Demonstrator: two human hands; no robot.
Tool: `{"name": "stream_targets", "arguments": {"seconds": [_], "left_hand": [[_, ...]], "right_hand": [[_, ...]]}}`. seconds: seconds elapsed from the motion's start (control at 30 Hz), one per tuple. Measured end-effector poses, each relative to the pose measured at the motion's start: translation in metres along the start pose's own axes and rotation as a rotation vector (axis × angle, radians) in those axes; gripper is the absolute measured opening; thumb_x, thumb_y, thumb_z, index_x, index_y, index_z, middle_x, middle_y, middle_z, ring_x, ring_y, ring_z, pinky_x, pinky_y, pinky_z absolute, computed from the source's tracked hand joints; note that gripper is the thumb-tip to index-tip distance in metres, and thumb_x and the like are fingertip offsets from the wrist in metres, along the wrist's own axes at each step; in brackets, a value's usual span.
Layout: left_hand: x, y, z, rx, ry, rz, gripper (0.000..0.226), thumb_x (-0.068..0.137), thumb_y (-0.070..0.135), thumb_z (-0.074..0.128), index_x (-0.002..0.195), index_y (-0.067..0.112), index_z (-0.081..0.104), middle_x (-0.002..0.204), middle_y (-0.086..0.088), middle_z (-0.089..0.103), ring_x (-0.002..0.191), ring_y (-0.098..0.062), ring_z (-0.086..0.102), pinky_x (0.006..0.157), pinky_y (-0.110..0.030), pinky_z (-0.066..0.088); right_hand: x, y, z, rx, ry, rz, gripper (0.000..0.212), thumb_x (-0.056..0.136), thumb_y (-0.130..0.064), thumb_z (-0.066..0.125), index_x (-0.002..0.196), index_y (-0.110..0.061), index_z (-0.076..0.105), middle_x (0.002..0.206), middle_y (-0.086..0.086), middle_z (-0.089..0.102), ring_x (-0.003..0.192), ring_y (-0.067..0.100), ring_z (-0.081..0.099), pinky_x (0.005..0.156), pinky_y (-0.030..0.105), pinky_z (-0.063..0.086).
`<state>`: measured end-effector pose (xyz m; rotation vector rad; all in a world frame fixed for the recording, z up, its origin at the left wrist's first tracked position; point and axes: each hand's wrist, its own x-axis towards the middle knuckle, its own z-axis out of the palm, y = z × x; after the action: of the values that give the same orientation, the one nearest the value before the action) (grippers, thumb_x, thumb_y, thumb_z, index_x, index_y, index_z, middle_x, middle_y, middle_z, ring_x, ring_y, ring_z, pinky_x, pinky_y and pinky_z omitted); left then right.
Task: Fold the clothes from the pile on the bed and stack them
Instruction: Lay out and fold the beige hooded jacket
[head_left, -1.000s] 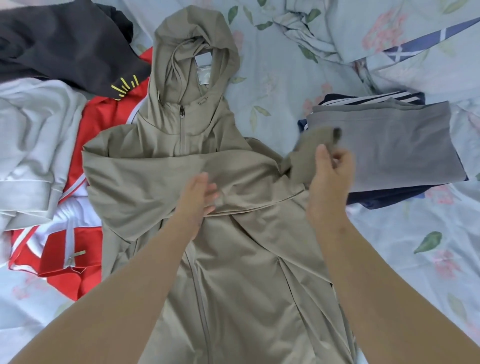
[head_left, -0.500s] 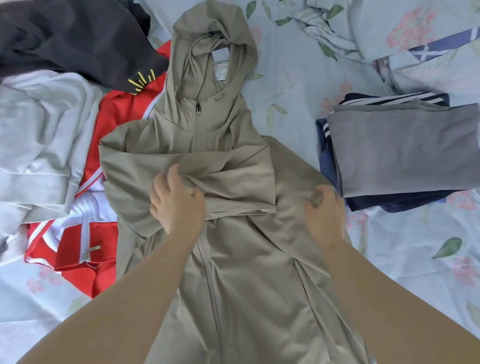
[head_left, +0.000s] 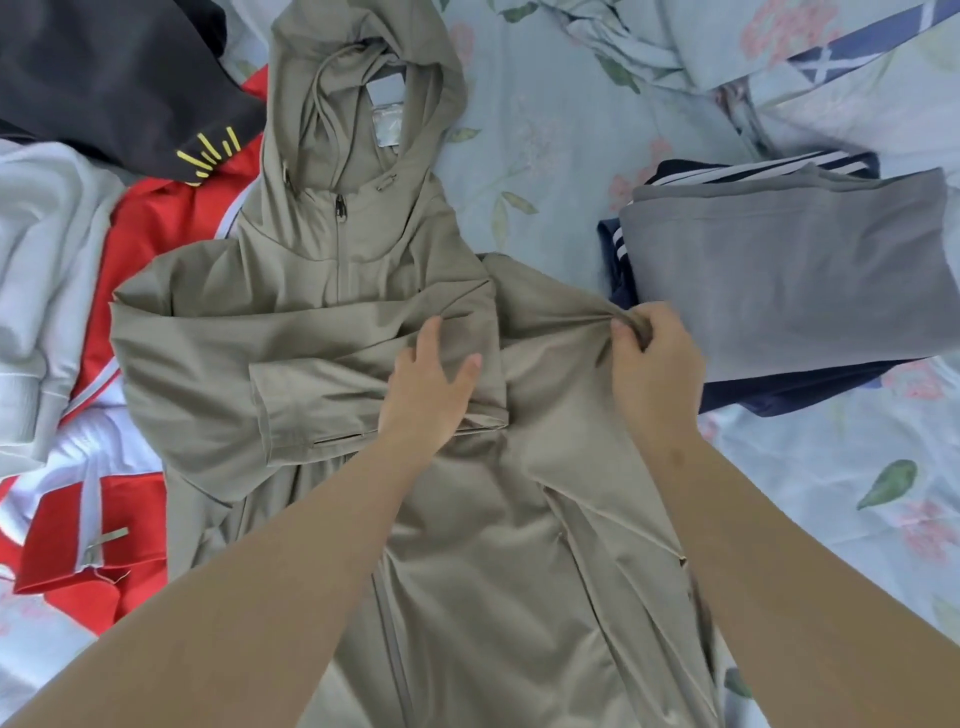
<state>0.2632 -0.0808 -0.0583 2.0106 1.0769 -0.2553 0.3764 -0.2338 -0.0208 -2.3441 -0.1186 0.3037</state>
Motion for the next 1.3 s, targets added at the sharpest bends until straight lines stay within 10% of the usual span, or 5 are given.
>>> {"name": "stream_targets", "arguments": {"seconds": [0.27, 0.6, 0.7, 0.97, 1.3], "left_hand": [[0.007, 0.028, 0.001, -0.055, -0.004, 0.038, 0.065, 0.094, 0.046, 0.046, 0.149, 0.030, 0.016, 0.144, -0.012, 0.037, 0.131, -0.026, 0.035, 0.105, -0.039, 0.031], [0.008, 0.032, 0.016, 0.034, -0.089, 0.091, 0.055, 0.097, 0.028, 0.046, 0.148, 0.025, 0.024, 0.149, -0.008, 0.028, 0.134, -0.023, 0.032, 0.106, -0.031, 0.026], [0.008, 0.029, 0.014, 0.029, -0.083, 0.092, 0.054, 0.098, 0.028, 0.045, 0.147, 0.025, 0.025, 0.148, -0.007, 0.029, 0.133, -0.023, 0.033, 0.105, -0.031, 0.028], [0.009, 0.045, 0.025, 0.067, -0.076, 0.118, 0.065, 0.092, 0.037, 0.054, 0.148, 0.024, 0.024, 0.148, -0.007, 0.032, 0.135, -0.025, 0.032, 0.110, -0.040, 0.030], [0.028, 0.050, 0.042, 0.164, -0.130, 0.086, 0.077, 0.087, 0.033, 0.062, 0.148, 0.030, 0.016, 0.135, -0.013, 0.041, 0.124, -0.029, 0.044, 0.101, -0.043, 0.040]], "right_hand": [[0.036, 0.007, -0.062, 0.110, 0.368, 0.223, 0.028, 0.097, -0.013, 0.041, 0.123, -0.013, 0.052, 0.123, 0.007, 0.053, 0.090, 0.017, 0.053, 0.073, 0.013, 0.033], [-0.018, 0.029, 0.002, -0.906, -0.457, -0.427, 0.040, 0.078, -0.036, 0.068, 0.115, -0.026, 0.055, 0.126, 0.004, 0.041, 0.115, 0.029, 0.039, 0.096, 0.038, 0.031], [-0.008, 0.034, -0.002, -0.699, -0.324, -0.405, 0.005, 0.087, -0.017, 0.059, 0.092, -0.015, 0.061, 0.097, 0.009, 0.055, 0.096, 0.031, 0.054, 0.081, 0.039, 0.041], [0.061, -0.008, -0.075, 0.234, 0.306, 0.184, 0.024, 0.093, -0.007, 0.039, 0.111, -0.012, 0.053, 0.076, -0.013, 0.047, 0.066, 0.004, 0.044, 0.053, 0.011, 0.034], [0.044, 0.027, -0.071, -0.193, -0.053, 0.056, 0.017, 0.090, -0.027, 0.057, 0.083, -0.013, 0.051, 0.069, -0.007, 0.046, 0.081, 0.023, 0.044, 0.060, 0.025, 0.024]]}}
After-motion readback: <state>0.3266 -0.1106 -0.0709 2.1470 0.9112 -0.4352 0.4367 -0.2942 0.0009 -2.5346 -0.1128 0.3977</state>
